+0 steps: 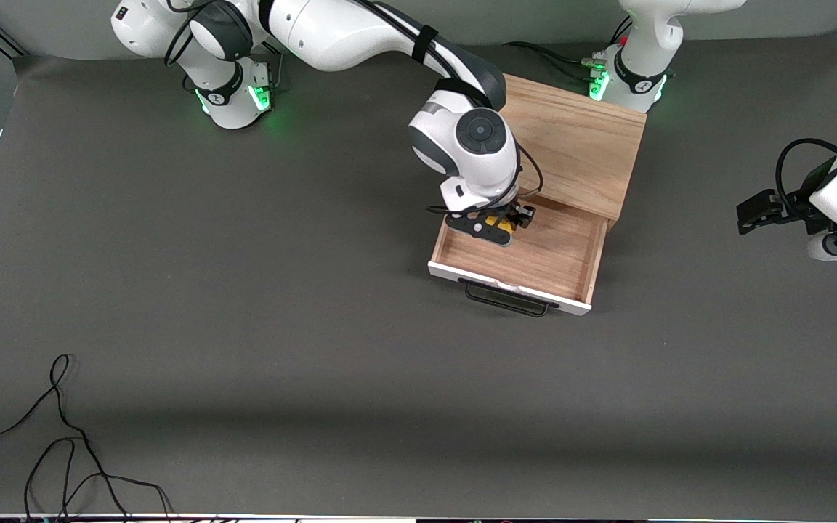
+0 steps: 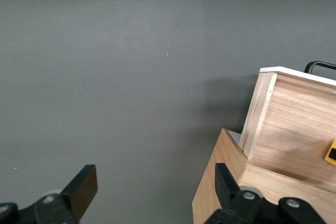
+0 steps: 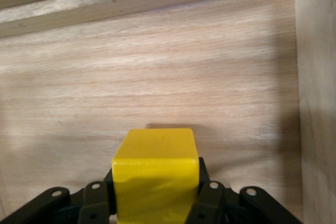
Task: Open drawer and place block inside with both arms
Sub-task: 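Carry the cube over the open drawer and lower it with the right gripper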
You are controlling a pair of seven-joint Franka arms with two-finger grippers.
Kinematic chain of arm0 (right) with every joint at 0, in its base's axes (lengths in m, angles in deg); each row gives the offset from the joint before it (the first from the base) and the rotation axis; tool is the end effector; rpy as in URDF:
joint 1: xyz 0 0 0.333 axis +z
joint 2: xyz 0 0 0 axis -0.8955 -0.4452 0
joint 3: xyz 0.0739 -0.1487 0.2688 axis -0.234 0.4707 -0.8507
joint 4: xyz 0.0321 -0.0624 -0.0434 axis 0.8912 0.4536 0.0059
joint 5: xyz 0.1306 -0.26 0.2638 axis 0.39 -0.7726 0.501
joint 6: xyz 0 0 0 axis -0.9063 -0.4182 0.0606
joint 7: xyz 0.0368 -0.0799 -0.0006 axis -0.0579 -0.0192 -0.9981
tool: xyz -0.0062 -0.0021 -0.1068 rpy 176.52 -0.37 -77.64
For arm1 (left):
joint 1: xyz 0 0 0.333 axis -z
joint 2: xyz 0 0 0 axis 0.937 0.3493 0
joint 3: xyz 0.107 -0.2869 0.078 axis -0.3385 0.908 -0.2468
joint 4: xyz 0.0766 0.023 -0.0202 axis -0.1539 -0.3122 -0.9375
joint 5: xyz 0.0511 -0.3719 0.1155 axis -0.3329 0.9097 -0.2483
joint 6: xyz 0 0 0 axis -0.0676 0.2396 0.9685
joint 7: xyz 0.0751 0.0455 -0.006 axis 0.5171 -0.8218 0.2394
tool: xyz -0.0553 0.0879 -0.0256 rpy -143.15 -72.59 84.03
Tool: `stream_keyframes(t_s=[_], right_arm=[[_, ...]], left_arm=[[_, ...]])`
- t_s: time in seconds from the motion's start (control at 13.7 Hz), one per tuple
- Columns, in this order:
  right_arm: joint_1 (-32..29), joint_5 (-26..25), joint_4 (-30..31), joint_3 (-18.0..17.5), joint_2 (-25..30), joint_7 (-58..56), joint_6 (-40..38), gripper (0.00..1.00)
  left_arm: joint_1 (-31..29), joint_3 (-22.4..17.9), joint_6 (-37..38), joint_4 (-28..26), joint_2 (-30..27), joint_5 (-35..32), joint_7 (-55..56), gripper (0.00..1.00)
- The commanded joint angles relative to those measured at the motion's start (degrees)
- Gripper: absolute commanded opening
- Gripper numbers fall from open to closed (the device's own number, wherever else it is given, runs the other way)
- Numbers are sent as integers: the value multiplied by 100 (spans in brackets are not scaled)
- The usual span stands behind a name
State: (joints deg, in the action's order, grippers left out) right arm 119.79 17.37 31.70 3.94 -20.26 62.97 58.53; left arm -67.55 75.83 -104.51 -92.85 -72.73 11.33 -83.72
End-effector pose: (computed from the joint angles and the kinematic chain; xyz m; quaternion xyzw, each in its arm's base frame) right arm 0.4515 0.6436 0.3004 -0.9688 0.2284 0.0490 0.0833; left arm 0.5715 -0.0209 0.5788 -0.9992 0.0261 0.0232 0.0191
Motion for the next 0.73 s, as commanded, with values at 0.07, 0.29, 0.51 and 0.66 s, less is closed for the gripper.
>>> stream_keyframes(t_s=[0.07,0.29,0.51,0.66], right_arm=[[47,-58,-122,75,-76,153,-24,99],[82,-444,-148,66,-24,153,-33,100],[56,-453,-174,92,213,144,-112,100],[-6,-453,-174,118,511,135,-366,100]], left_arm=[[98,-94,68,-102,-123,130,-300,100],[98,-94,68,-93,-88,130,-300,100],[116,-85,94,-67,-61,130,-309,100],[116,-85,94,-67,-52,130,-309,100]])
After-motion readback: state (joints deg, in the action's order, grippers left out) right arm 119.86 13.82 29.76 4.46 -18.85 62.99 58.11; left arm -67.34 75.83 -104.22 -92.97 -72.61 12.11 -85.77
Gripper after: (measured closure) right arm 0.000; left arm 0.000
